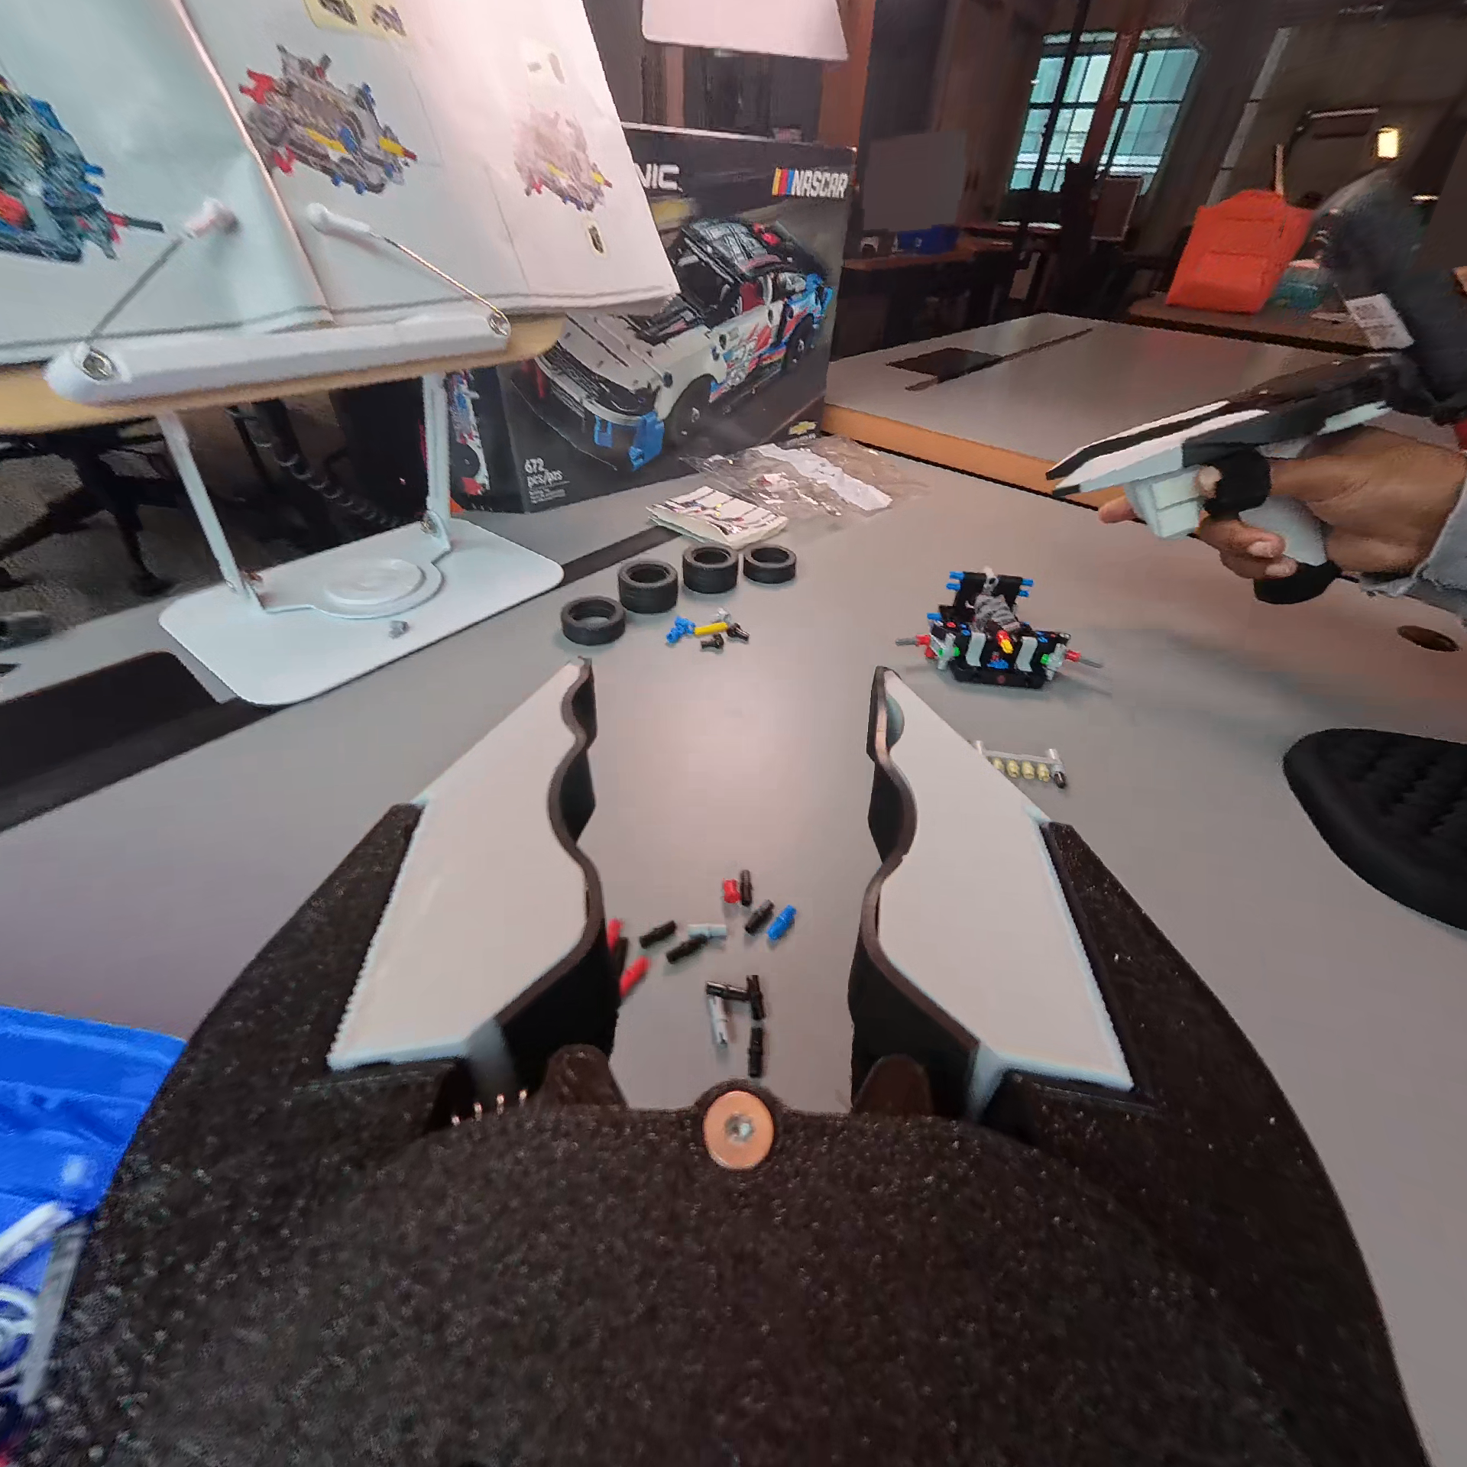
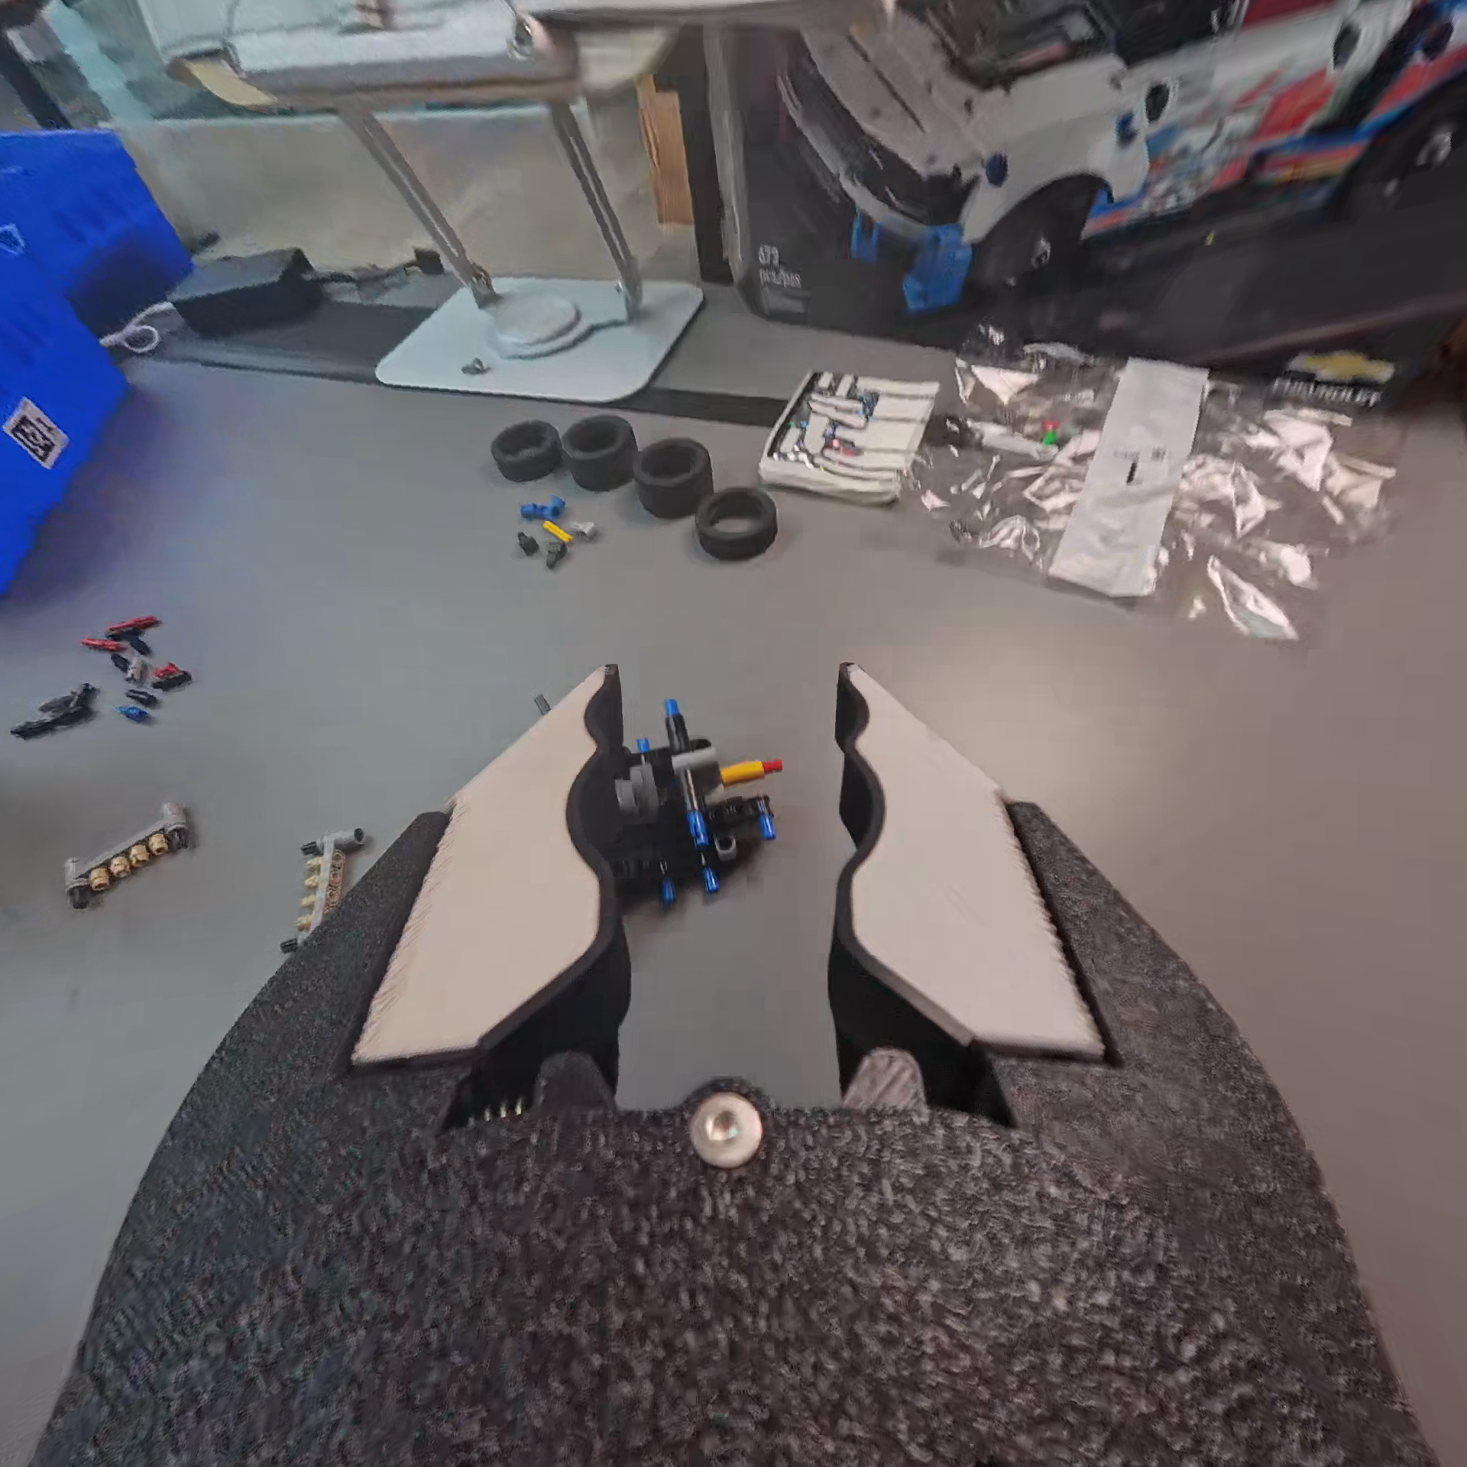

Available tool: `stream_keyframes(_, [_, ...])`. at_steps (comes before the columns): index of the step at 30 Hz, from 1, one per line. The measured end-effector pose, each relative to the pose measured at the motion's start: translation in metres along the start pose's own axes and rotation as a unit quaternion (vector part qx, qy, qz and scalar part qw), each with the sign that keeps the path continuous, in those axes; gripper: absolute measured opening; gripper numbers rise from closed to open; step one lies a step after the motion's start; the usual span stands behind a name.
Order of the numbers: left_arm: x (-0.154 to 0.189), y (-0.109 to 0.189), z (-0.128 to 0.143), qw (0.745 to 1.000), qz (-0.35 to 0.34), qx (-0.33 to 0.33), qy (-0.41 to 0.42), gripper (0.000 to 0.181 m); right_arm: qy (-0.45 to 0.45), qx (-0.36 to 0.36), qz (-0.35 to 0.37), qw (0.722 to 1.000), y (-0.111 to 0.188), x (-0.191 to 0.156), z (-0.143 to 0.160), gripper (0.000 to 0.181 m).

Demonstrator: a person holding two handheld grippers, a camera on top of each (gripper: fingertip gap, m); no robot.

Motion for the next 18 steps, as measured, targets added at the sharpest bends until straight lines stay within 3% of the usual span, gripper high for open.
stream_keyframes(4, [-0.044,-0.004,-0.048,0.998,-0.044,0.026,-0.022,0.064,0.099,0.087,-0.028,0.991,-0.011,-0.043,-0.037,0.037])
stream_keyframes(6, [-0.069,-0.011,-0.069,0.997,-0.064,0.032,-0.032,0.060,0.136,0.113,-0.049,0.983,-0.025,-0.068,-0.049,0.005])
stream_keyframes(7, [-0.082,-0.017,-0.077,0.996,-0.074,0.030,-0.038,0.057,0.150,0.127,-0.068,0.978,-0.033,-0.083,-0.055,0.000])
stream_keyframes(12, [-0.146,-0.057,-0.097,0.993,-0.109,-0.002,-0.051,0.049,0.196,0.152,-0.112,0.962,-0.089,-0.135,-0.091,0.000])
stream_keyframes(15, [-0.179,-0.079,-0.097,0.991,-0.128,-0.010,-0.046,0.047,0.211,0.166,-0.113,0.957,-0.124,-0.155,-0.118,0.019])
stream_keyframes(18, [-0.205,-0.101,-0.088,0.988,-0.144,-0.028,-0.043,0.044,0.230,0.176,-0.082,0.954,-0.165,-0.162,-0.148,0.025])
Point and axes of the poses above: each gripper's, where its closed fingertips meet, y back along the fingers, z out of its underside, x = y × z across the jaws, the point moved 4 cm from there along y, back along the fingers, and after that the axes turned 6 degrees about z, right-handed, at the moved point
